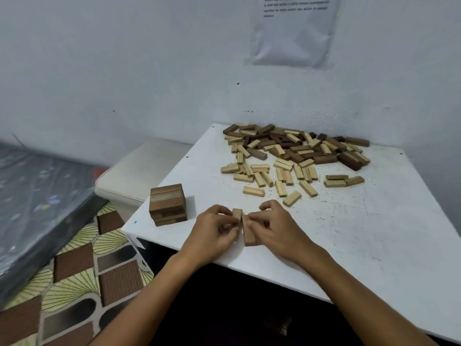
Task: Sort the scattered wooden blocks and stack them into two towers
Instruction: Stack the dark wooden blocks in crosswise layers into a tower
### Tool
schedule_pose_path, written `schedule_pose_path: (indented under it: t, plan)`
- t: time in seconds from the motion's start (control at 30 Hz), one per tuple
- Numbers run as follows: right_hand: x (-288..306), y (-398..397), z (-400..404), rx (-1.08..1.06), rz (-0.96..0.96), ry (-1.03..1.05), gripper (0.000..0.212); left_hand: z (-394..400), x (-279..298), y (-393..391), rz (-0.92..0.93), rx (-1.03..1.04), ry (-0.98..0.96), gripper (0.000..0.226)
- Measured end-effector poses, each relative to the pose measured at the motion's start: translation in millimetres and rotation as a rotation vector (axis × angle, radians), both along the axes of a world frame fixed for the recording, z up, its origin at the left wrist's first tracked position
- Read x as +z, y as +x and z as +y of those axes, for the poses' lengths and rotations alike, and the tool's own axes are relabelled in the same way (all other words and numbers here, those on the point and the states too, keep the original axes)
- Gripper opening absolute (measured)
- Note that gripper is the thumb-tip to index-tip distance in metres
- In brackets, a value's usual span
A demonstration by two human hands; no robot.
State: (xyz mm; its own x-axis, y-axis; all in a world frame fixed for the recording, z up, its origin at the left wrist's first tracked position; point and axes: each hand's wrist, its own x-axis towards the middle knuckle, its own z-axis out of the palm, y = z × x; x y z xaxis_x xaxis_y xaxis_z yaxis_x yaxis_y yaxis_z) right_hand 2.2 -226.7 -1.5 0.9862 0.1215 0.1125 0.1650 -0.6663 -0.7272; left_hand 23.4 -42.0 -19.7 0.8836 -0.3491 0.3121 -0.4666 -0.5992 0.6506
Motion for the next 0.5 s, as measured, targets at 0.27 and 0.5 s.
schedule_pose_path:
  t: [0.27, 0.5]
  plan:
    - [10.0, 4.0, -35.1, 0.271, 0.187, -0.208, 0.072, 12.4, 10.8, 2.1, 0.077, -0.169, 0.238, 0.061]
    - [-5.4, 7.6, -32.5, 0.216, 0.075, -0.147, 0.066, 4.6, 9.3, 3.4, 0.037, -0.137, 0.224, 0.047]
